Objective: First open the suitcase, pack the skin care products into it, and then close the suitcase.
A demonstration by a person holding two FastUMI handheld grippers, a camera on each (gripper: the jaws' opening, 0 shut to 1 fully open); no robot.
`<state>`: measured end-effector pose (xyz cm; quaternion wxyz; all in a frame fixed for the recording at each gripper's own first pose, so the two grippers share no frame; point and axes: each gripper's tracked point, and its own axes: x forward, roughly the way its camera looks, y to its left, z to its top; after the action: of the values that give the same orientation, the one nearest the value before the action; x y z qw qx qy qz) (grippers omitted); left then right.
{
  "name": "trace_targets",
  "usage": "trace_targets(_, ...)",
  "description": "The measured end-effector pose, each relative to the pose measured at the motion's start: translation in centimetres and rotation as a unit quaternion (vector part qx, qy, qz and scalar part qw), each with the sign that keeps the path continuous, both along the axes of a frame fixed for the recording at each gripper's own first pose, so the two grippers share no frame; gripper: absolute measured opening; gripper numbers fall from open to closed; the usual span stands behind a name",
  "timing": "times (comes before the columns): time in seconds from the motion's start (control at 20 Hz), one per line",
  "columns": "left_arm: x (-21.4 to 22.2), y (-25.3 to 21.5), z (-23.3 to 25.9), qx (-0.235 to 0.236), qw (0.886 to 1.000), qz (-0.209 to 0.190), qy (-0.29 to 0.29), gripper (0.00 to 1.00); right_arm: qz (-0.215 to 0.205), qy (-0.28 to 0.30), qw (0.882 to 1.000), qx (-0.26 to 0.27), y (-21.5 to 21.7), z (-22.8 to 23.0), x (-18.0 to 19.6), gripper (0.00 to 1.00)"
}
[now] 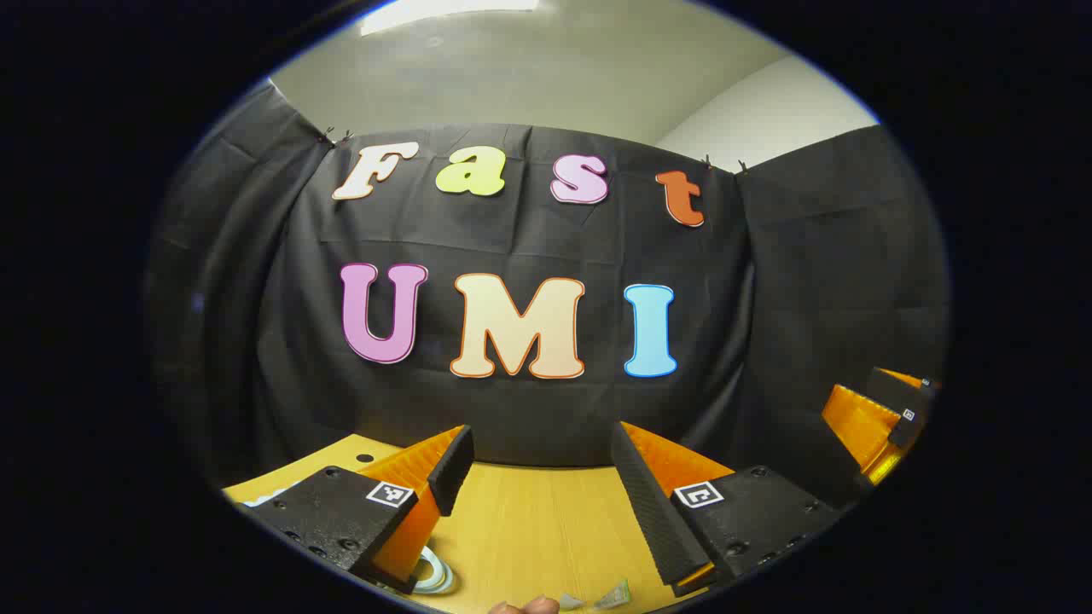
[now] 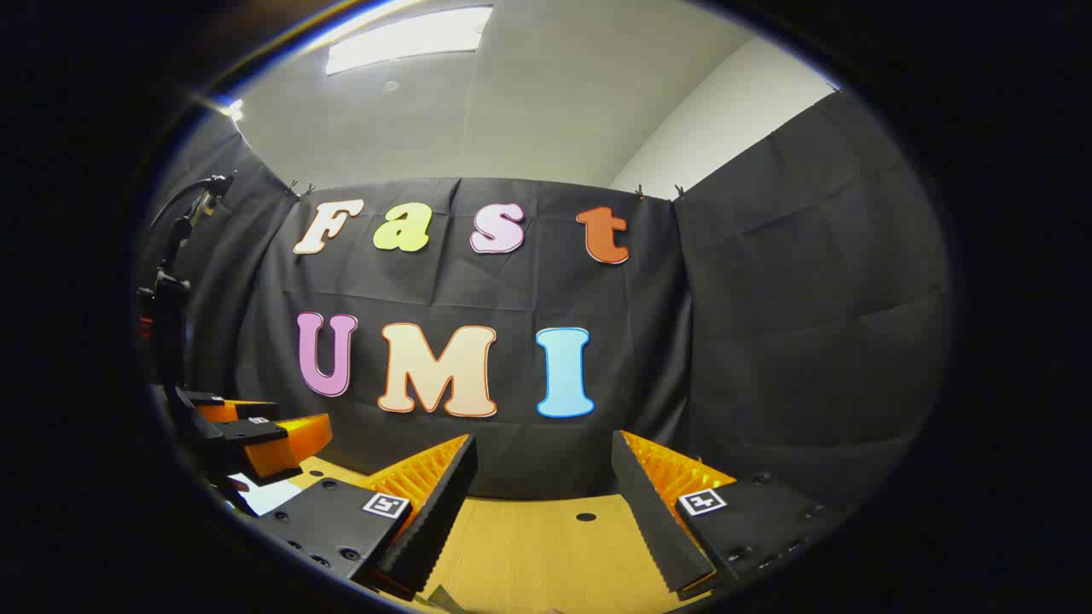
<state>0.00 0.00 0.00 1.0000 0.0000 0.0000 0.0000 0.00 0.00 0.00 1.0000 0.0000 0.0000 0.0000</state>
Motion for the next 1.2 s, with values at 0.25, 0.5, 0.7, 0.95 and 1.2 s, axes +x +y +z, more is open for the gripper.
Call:
trace_targets(0.25,0.2,-0.9,0.1,0.006,1.0,0.005,-0.004,0.95,0.015,0.006,1.0,0.009,0.3,-0.8,0.8,0.98)
trace_targets(0.5,-0.1,-1.0,-1.4,0.052,0.998,0.042,0.009,0.95,0.061,-0.031,0.998,-0.009,0.7,-0.1,1.7,0.98)
trace_targets(0.7,-1.4,1.1,-3.8,0.067,0.993,0.087,0.048,0.95,0.094,-0.022,0.995,0.029,1.3,-2.1,2.6,0.98)
trace_targets(0.95,-1.1,4.2,-6.2,0.082,0.989,0.101,0.071,0.95,0.088,-0.02,0.995,0.053,2.2,-2.3,3.4,0.98)
trace_targets(1.2,-1.4,7.1,-14.4,0.05,0.979,0.063,0.186,0.96,0.059,0.0,0.997,0.051,4.7,-2.8,3.6,0.98)
